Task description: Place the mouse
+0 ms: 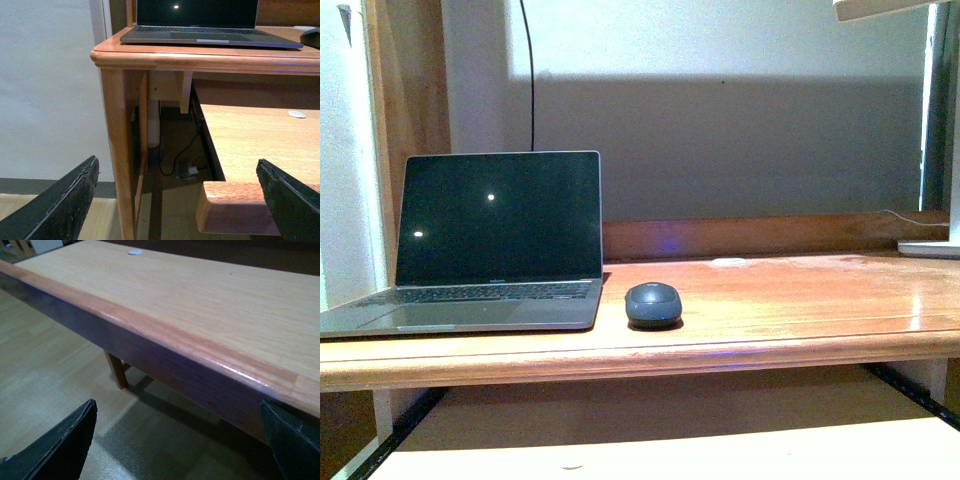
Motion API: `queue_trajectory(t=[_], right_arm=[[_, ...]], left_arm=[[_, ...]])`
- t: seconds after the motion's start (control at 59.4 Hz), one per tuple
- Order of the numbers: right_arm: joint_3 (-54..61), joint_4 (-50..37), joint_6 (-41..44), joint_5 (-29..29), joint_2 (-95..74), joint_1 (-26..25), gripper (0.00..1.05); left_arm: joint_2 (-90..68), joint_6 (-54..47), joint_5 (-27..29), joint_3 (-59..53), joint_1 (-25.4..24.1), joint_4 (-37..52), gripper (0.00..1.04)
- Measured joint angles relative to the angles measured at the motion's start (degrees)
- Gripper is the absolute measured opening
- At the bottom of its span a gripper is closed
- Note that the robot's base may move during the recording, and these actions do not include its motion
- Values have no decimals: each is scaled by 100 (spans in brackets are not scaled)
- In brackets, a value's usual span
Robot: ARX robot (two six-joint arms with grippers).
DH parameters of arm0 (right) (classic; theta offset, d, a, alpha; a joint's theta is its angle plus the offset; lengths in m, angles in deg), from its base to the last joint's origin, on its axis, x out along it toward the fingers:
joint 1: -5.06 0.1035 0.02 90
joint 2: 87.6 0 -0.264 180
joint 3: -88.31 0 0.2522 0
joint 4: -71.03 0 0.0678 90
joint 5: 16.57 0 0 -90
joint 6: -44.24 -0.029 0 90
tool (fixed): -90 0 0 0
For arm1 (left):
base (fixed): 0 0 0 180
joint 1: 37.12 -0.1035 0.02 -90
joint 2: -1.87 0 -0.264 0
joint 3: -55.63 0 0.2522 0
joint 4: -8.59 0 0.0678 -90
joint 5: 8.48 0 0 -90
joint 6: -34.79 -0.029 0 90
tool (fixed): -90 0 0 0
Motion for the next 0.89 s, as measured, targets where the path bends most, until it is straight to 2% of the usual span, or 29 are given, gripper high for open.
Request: queue_trajectory(t=[0.101, 0.236, 0.371, 0.472, 0.674, 0.893], right_arm=[[39, -586, -4, -404, -354, 293, 97], [31, -1493, -262, -1217, -935, 859, 97], [-203, -2590, -737, -2356, -1886, 1530, 97], [-636, -3053, -1049, -3246, -2538, 1906, 97], [-1563, -3224, -1486, -4824, -3484, 2535, 97], [-2470, -2855, -1683, -5993, -4155, 2959, 97]], left_arm=[[0, 0, -2, 0, 0, 0, 97], [0, 0, 0, 0, 0, 0, 97], [0, 0, 0, 0, 0, 0, 97], [0, 0, 0, 0, 0, 0, 97], [0, 0, -2, 0, 0, 0, 97], [0, 0, 0, 0, 0, 0, 97]])
